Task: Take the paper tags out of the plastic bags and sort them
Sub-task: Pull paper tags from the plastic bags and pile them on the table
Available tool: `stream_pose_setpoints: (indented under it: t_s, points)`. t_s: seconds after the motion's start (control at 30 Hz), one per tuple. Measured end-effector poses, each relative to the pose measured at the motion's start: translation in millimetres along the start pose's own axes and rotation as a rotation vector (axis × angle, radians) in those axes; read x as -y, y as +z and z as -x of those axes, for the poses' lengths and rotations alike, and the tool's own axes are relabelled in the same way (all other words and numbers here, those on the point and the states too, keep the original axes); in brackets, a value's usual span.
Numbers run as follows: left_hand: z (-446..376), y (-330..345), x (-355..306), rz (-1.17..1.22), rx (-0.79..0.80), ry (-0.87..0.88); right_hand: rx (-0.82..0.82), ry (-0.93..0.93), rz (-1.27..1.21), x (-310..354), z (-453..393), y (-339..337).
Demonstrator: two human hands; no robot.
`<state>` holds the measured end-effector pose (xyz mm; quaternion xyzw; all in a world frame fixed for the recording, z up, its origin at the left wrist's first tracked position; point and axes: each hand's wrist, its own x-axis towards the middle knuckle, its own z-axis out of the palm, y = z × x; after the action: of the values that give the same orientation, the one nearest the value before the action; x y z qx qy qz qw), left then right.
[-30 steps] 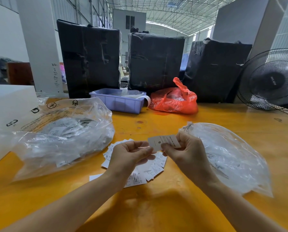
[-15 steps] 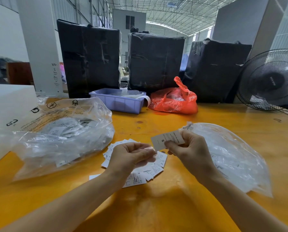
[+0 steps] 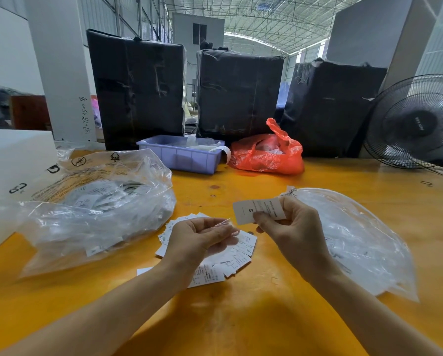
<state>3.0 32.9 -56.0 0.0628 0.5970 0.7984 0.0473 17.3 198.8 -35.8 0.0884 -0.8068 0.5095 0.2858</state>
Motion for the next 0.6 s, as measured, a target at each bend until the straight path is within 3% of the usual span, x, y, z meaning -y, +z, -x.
stream_pose_setpoints:
  t_s: [0.43, 0.6]
  points:
    - [-2.1, 0.8, 2.6, 0.077, -0.040, -0.011, 0.182, 0.092, 0.016, -2.2, 5.6, 6.9]
    - [-2.4, -0.1, 1.5, 0.048, -0.033, -0.001, 0.165, 0.074, 0.036, -1.0, 1.7, 2.7]
